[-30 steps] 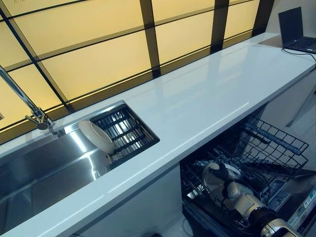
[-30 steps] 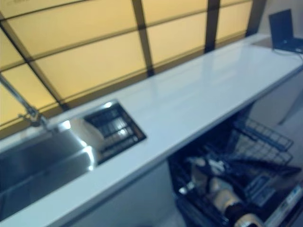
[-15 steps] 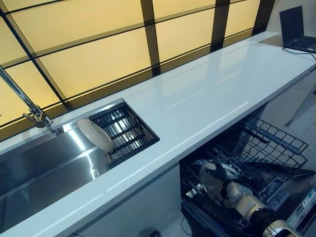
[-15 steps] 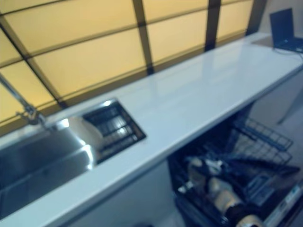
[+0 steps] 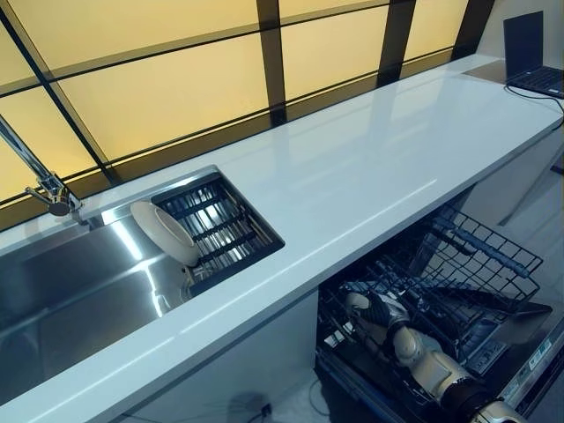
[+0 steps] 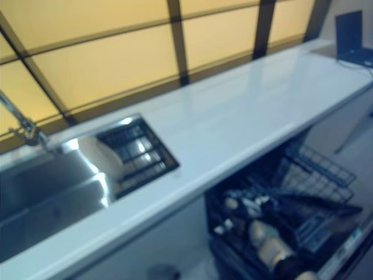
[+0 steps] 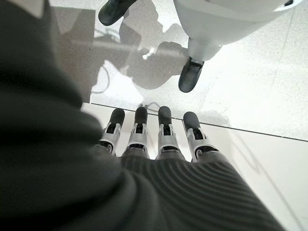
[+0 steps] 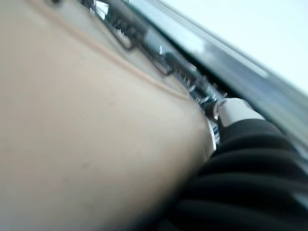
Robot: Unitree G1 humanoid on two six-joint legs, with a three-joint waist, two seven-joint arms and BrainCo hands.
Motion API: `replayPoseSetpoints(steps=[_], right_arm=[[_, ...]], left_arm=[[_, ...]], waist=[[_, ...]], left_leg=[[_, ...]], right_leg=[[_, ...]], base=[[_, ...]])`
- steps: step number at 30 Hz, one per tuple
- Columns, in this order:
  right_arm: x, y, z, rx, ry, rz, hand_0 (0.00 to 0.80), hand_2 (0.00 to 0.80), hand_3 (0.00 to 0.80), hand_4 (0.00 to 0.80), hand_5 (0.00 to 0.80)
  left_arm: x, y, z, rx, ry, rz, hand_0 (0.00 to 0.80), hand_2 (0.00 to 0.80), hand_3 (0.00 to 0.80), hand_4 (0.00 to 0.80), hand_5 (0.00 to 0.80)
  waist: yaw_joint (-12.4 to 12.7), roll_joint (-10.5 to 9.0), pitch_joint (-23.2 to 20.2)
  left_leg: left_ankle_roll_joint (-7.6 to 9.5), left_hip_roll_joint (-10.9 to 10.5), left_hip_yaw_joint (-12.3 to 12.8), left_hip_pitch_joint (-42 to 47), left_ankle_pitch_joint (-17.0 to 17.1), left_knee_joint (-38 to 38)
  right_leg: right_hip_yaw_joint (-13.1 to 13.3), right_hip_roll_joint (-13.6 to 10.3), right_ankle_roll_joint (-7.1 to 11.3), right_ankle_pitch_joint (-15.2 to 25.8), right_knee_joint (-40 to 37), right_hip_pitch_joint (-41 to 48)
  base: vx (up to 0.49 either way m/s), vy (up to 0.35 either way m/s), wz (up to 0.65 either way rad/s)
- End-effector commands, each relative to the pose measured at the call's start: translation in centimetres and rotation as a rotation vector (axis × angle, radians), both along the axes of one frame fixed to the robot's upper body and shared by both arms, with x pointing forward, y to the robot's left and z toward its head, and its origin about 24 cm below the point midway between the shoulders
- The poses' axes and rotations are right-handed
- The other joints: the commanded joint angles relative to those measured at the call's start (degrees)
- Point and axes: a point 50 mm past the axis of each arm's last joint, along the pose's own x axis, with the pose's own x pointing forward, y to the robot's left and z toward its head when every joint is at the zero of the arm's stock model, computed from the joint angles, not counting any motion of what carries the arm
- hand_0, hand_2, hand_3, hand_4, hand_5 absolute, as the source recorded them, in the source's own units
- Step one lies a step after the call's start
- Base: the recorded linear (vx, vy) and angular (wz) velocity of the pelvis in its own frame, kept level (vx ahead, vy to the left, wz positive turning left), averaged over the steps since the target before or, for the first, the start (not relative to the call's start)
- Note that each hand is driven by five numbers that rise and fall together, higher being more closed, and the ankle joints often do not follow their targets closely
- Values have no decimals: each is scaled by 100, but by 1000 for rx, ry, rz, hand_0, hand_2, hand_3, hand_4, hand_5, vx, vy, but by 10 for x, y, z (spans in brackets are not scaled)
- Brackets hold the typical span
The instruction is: Take plates into dishwasher
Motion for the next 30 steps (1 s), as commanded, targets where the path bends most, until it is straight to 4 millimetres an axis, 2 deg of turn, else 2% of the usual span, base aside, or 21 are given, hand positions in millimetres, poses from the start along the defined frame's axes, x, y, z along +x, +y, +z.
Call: replayPoseSetpoints(steps=[1, 12, 25, 26, 28, 29, 30], right_arm=[[-38, 42, -61, 121, 317, 97, 800, 800, 800, 800, 800], [-43, 48, -66, 160, 329, 29, 800, 800, 800, 800, 800], [-49, 50, -70, 178, 339, 9, 800, 800, 800, 800, 800], [-49, 49, -69, 177, 335, 5, 530, 530, 530, 530, 530], [-48, 48, -68, 171, 326, 1, 66, 66, 66, 66, 66], [-48, 48, -67, 170, 323, 0, 0, 0, 0, 0, 0], [-48, 48, -67, 169, 320, -2, 0, 0, 0, 0, 0]], left_arm=[[30, 8, 16, 68, -76, -35, 0, 0, 0, 0, 0], [31, 2, 17, 48, -77, -41, 0, 0, 0, 0, 0], [27, -1, 15, 46, -67, -33, 0, 0, 0, 0, 0], [28, -2, 15, 45, -68, -33, 0, 0, 0, 0, 0], [28, -3, 16, 44, -67, -31, 0, 0, 0, 0, 0], [29, -3, 16, 43, -68, -31, 0, 0, 0, 0, 0], [30, -3, 17, 43, -68, -31, 0, 0, 0, 0, 0]], waist=[[60, -275, 308], [15, -157, 365], [-21, -166, 296], [-19, -162, 297], [-21, -159, 308], [-19, -155, 313], [-19, -151, 317]], left_leg=[[120, -333, 70, -121, -78, -37], [134, -385, 71, -116, -86, -37], [170, -414, 95, -29, -143, -37], [171, -419, 90, -37, -143, -37], [170, -424, 87, -38, -139, -37], [169, -422, 87, -43, -137, -37], [172, -424, 80, -48, -134, -37]], right_leg=[[330, 42, -19, -345, 668, -418], [377, 2, -26, -345, 649, -410], [412, -31, -8, -343, 642, -353], [416, -27, -9, -336, 630, -355], [420, -20, -9, -323, 618, -358], [422, -18, -7, -318, 616, -363], [425, -14, -9, -316, 611, -364]], base=[[0, 0, 0], [-4, 33, 0], [3, 9, 0], [0, 0, 0], [0, 0, 0], [0, 0, 0], [0, 0, 0]])
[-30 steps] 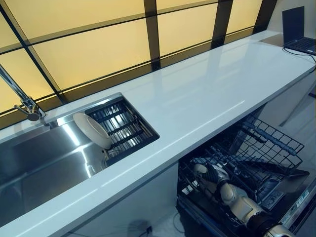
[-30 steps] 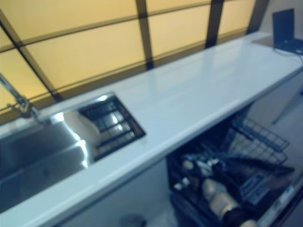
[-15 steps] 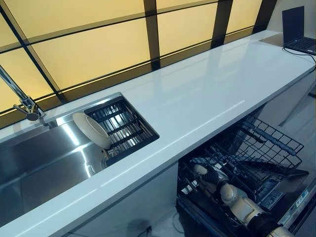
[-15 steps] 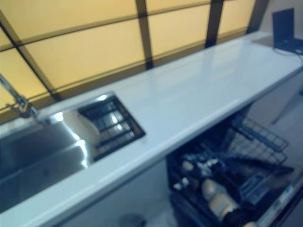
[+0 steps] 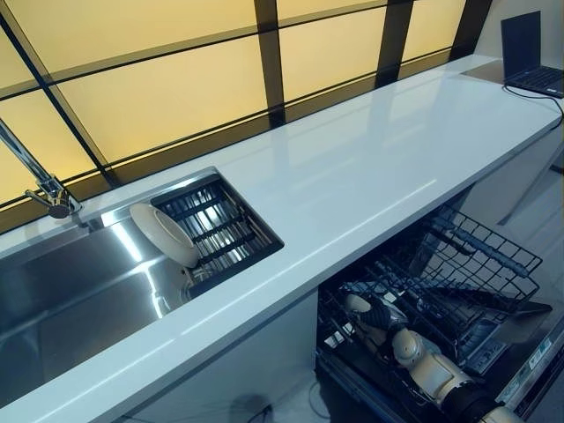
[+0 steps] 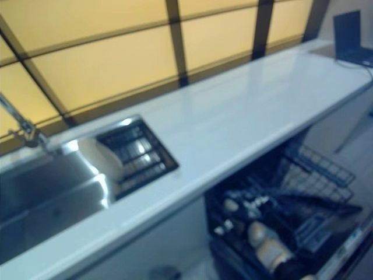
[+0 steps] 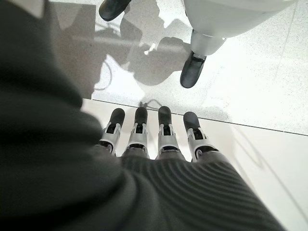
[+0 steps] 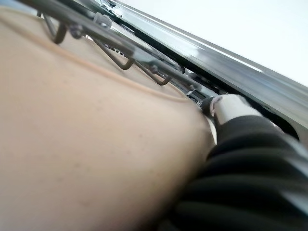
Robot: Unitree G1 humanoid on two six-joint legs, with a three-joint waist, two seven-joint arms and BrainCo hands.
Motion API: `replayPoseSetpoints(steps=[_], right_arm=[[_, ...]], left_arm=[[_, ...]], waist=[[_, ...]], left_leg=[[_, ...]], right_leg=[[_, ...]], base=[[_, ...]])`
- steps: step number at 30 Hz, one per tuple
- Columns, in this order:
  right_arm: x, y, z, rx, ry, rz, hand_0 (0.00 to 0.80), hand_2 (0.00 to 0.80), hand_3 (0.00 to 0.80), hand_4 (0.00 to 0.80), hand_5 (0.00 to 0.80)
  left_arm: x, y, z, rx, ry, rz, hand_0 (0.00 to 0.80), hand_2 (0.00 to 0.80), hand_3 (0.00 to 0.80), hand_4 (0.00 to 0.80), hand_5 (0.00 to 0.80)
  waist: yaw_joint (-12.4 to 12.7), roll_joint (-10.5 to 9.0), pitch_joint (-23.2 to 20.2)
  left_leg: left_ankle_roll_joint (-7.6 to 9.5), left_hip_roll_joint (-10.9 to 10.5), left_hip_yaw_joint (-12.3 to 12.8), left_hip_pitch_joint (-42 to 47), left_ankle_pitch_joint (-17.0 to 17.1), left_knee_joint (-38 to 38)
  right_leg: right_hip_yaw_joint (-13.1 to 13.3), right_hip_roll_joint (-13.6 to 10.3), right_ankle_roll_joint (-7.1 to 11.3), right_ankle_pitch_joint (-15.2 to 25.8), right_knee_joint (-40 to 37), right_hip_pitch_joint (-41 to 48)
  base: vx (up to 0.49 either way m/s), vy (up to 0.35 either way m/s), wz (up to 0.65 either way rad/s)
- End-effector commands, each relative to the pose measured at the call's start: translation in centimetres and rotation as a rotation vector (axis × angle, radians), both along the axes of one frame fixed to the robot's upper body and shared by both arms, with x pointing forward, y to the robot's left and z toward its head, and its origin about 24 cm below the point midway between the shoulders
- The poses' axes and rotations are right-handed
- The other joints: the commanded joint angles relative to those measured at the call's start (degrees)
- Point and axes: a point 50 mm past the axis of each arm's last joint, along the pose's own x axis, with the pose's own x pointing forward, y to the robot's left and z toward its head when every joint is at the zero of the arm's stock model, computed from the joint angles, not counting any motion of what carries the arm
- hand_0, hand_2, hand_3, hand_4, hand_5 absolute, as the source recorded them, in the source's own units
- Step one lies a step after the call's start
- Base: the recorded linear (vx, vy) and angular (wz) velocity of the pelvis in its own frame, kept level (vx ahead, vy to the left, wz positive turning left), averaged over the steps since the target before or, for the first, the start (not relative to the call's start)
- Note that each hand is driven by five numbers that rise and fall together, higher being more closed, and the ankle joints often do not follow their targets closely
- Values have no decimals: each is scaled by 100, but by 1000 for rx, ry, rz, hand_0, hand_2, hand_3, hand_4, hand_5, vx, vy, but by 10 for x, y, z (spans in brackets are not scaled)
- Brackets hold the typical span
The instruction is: Take plates into dishwasher
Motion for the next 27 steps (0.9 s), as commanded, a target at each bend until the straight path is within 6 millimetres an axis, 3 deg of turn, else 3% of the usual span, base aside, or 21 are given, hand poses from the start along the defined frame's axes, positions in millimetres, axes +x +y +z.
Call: replayPoseSetpoints(steps=[1, 18, 27], right_arm=[[-43, 45, -65, 99, 271, 82, 0, 0, 0, 0, 0], [-41, 42, -61, 119, 218, 46, 0, 0, 0, 0, 0], [-37, 40, -47, 156, 115, 24, 0, 0, 0, 0, 0]], left_arm=[[25, 0, 14, 38, -59, -37, 0, 0, 0, 0, 0], [30, -4, 20, 37, -64, -39, 0, 0, 0, 0, 0], [30, -4, 23, 35, -72, -28, 0, 0, 0, 0, 0]], waist=[[25, -186, 290], [57, -200, 331], [27, -224, 346]], left_leg=[[171, -402, 70, -141, -126, -25], [190, -417, 136, -85, -149, -25], [202, -409, 163, -76, -157, -25]], right_leg=[[414, 8, -20, -295, 603, -439], [344, -8, -4, -231, 515, -382], [373, 12, 5, -205, 483, -383]], base=[[0, 0, 0], [0, 0, 0], [0, 0, 0]])
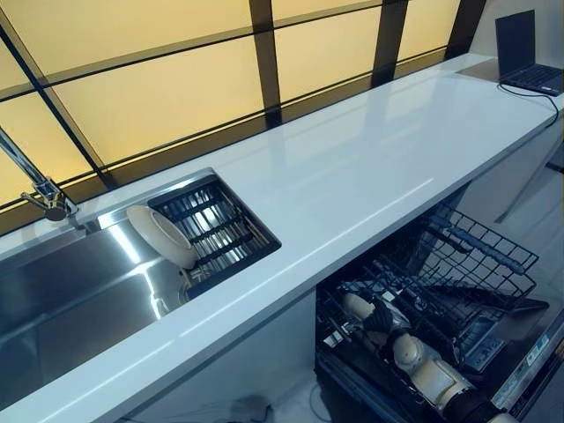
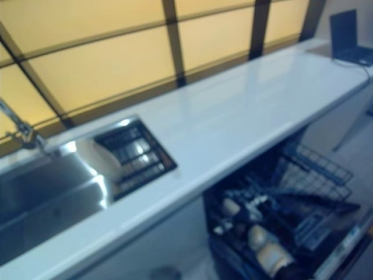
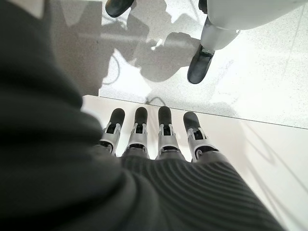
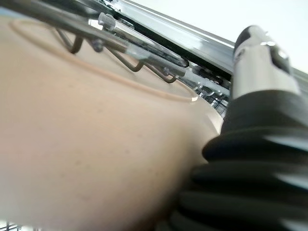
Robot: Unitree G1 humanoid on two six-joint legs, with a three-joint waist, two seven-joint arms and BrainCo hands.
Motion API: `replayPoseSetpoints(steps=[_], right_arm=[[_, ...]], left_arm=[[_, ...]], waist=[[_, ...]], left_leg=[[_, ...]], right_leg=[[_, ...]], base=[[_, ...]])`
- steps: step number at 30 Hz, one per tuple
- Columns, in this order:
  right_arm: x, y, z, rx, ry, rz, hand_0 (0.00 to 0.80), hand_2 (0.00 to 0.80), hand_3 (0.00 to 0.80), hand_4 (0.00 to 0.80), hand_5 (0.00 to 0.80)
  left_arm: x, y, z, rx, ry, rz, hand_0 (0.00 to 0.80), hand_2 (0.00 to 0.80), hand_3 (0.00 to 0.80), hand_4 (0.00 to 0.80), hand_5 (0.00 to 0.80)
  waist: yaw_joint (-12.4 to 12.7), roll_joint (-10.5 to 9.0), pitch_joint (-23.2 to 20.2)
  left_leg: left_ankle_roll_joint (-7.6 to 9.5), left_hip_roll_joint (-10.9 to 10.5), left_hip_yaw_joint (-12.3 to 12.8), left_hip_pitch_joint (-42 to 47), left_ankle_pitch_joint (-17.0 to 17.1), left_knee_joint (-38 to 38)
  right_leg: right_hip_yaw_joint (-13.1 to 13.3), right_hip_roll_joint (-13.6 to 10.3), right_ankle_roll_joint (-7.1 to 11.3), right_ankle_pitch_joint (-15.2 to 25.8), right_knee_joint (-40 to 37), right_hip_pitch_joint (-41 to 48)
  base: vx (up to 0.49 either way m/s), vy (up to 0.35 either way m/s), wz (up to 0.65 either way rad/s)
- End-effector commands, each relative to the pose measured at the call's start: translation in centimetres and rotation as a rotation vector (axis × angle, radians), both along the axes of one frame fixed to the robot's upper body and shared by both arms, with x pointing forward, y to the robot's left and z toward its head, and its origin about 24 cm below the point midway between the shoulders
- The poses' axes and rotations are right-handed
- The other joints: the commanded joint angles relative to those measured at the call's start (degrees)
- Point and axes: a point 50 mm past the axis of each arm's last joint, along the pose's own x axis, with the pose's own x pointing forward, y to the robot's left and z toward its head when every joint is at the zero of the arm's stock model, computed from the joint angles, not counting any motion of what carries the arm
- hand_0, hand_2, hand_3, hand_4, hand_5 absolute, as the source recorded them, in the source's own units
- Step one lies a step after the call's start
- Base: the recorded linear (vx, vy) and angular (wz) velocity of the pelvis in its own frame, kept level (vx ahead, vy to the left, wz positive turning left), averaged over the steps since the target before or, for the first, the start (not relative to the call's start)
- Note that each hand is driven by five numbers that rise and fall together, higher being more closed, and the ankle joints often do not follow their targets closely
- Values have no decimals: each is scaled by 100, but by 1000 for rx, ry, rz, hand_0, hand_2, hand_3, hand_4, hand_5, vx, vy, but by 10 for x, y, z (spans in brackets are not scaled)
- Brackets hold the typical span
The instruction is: Take plates into dishwasher
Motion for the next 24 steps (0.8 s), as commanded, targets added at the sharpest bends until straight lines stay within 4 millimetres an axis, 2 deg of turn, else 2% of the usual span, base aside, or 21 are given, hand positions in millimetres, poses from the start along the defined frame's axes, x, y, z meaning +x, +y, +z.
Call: replayPoseSetpoints(steps=[1, 7, 15, 24], right_arm=[[-28, 40, -40, 133, 134, 73, 0, 0, 0, 0, 0], [-27, 31, -20, 195, 16, 35, 0, 0, 0, 0, 0], [-35, 4, 7, 291, -152, -37, 0, 0, 0, 0, 0], [-46, -15, 14, 355, -210, -108, 0, 0, 0, 0, 0]], left_arm=[[19, 6, 13, 40, -51, -29, 0, 0, 0, 0, 0], [16, 11, 13, 50, -45, -8, 0, 0, 0, 0, 0], [7, 21, 12, 55, -46, 33, 0, 0, 0, 0, 0], [1, 28, 11, 54, -46, 67, 0, 0, 0, 0, 0]], waist=[[71, -257, 343], [40, -326, 353], [-60, -407, 391], [-146, -476, 396]], left_leg=[[203, -408, 137, -87, -157, -21], [204, -375, 170, -54, -161, -21], [229, -305, 257, -2, -179, -21], [244, -272, 333, 42, -197, -21]], right_leg=[[355, 22, 11, -207, 475, -370], [358, 62, 27, -180, 451, -346], [388, 120, 43, -202, 460, -326], [393, 150, 44, -231, 470, -294]], base=[[0, 0, 0], [0, 0, 0], [0, -5, -3], [1, 0, -2]])
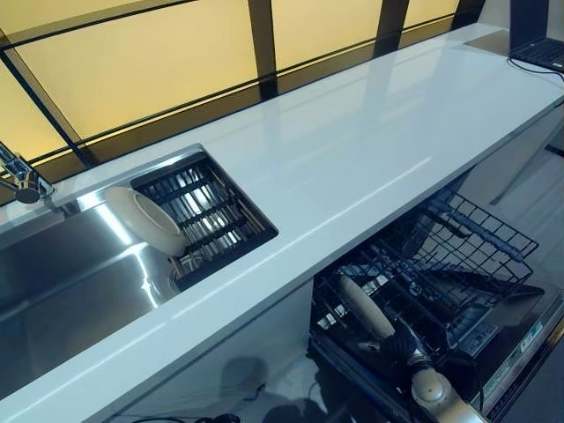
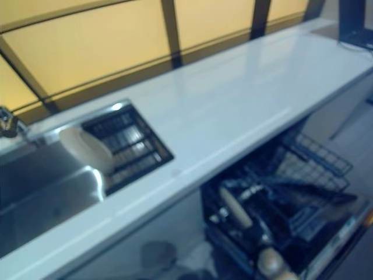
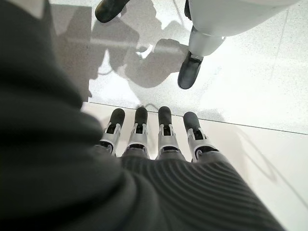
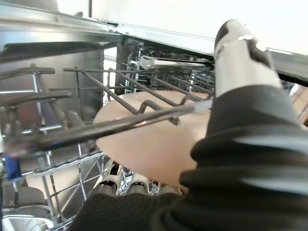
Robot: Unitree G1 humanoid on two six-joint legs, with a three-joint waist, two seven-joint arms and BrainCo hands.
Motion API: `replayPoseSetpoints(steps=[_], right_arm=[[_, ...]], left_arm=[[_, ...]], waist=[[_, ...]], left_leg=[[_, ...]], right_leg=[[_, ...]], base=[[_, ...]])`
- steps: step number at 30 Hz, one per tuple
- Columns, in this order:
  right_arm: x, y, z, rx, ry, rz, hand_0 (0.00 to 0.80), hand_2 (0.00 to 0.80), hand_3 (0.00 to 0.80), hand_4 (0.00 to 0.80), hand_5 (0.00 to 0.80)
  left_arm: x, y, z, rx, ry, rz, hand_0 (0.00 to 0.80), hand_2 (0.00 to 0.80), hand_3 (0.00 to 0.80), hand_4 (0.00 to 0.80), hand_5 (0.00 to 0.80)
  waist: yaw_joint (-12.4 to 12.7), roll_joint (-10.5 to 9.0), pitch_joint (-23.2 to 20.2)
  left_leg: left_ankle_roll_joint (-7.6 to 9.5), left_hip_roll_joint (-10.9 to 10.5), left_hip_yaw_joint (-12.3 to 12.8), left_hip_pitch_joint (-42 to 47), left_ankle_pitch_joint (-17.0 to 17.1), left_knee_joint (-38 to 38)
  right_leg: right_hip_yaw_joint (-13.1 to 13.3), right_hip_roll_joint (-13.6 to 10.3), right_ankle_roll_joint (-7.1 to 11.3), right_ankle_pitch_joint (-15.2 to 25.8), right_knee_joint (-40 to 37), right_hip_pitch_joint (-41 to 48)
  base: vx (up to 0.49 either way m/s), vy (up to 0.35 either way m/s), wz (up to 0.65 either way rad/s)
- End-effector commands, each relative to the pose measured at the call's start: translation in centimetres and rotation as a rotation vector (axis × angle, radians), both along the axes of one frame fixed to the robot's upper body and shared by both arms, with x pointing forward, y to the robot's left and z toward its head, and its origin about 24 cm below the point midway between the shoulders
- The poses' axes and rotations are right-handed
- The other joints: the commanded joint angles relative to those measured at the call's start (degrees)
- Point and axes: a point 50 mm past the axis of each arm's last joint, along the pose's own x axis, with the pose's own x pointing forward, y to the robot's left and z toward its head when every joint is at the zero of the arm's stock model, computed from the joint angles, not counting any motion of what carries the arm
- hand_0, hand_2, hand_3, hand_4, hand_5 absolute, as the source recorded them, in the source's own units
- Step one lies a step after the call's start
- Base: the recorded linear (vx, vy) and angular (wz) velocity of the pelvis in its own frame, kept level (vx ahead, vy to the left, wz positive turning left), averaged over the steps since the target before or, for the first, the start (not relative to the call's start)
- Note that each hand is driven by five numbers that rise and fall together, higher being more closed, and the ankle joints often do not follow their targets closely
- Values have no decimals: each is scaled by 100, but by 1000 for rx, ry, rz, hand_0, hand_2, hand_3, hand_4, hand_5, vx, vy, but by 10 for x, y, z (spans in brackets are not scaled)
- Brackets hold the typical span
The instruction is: Take plates into dishwasher
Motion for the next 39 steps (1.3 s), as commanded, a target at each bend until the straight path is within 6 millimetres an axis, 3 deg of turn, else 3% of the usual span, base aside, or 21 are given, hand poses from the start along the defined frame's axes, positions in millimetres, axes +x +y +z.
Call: replayPoseSetpoints(steps=[1, 6, 12, 23, 32, 33, 34, 39], right_arm=[[2, 4, 27, 69, -157, 9, 0, 0, 0, 0, 0], [-4, -8, 30, 83, -183, -34, 0, 0, 0, 0, 0], [-3, -22, 50, 60, -258, -61, 0, 0, 0, 0, 0], [-7, -44, 105, -31, -553, -178, 0, 0, 0, 0, 0], [-18, -63, 184, -112, -913, -220, 0, 0, 0, 0, 0], [-18, -60, 204, -140, -979, -189, 0, 0, 0, 0, 0], [-18, -60, 205, -143, -985, -186, 0, 0, 0, 0, 0], [-16, -47, 259, -250, -1134, -78, 0, 0, 0, 0, 0]], left_arm=[[-3, 15, -1, 20, -4, 57, 0, 0, 0, 0, 0], [-9, 22, -3, 29, 4, 75, 0, 0, 0, 0, 0], [-13, 30, -3, 43, 6, 86, 0, 0, 0, 0, 0], [-15, 35, -4, 45, 2, 109, 0, 0, 0, 0, 0], [-22, 36, -8, 34, 19, 133, 0, 0, 0, 0, 0], [-23, 37, -9, 33, 28, 139, 0, 0, 0, 0, 0], [-22, 37, -9, 33, 27, 140, 0, 0, 0, 0, 0], [-28, 40, -14, 42, 49, 161, 0, 0, 0, 0, 0]], waist=[[-85, -241, -134], [-113, -293, -152], [-105, -365, -166], [-116, -457, -160], [-39, -501, -229], [3, -518, -266], [3, -517, -263], [184, -584, -370]], left_leg=[[245, -270, 213, 20, -195, -12], [251, -258, 245, 57, -211, -12], [258, -246, 262, 84, -239, -12], [265, -222, 294, 114, -285, -12], [297, -240, 239, 159, -355, -12], [307, -256, 239, 183, -386, -12], [309, -257, 238, 187, -389, -12], [384, -360, 221, 264, -502, -12]], right_leg=[[281, 150, 66, -290, 464, -240], [270, 167, 71, -300, 448, -190], [260, 188, 86, -298, 411, -149], [301, 225, 117, -296, 377, -120], [267, 211, 100, -395, 424, 6], [233, 193, 99, -413, 428, 38], [230, 192, 100, -414, 429, 42], [124, 92, 137, -416, 444, 110]], base=[[0, 0, 0], [0, 0, 0], [0, -9, -4], [0, 0, 0], [29, 6, 1], [85, 28, 3], [92, 36, 6], [116, 60, 7]])
